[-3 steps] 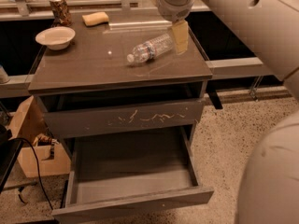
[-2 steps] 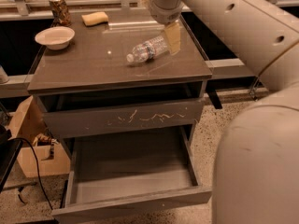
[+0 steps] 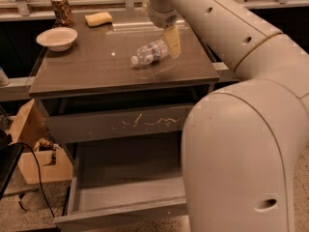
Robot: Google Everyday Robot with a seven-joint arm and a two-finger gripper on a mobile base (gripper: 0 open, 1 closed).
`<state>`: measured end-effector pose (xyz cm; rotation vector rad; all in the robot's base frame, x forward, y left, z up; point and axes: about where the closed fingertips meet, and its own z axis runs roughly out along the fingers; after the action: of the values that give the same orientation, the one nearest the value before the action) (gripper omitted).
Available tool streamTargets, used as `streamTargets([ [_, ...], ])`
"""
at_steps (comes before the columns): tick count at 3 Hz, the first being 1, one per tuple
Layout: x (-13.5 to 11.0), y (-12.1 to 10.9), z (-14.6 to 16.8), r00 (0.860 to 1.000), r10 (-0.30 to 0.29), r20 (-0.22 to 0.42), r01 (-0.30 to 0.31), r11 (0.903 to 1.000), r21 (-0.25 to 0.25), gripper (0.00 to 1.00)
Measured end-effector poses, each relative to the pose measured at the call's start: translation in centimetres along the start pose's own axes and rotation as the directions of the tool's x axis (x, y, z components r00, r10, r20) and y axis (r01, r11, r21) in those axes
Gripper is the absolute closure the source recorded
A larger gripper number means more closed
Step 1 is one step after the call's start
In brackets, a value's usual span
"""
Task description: Place water bottle into middle drawer
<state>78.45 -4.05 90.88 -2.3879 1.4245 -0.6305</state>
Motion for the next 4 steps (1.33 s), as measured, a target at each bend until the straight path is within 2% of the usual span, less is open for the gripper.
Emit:
streamTargets([
  [1, 0.0, 0.0, 0.0, 1.0, 0.0, 0.0, 0.0, 1.0, 0.0, 0.0],
  [3, 0.2, -1.5, 0.3, 0.995, -0.05, 0.086, 0.051, 0.9987, -0.005, 0.0],
  [4, 0.2, -1.3, 0.8, 0.989, -0.027, 0.143, 0.03, 0.9993, -0.021, 0.0],
])
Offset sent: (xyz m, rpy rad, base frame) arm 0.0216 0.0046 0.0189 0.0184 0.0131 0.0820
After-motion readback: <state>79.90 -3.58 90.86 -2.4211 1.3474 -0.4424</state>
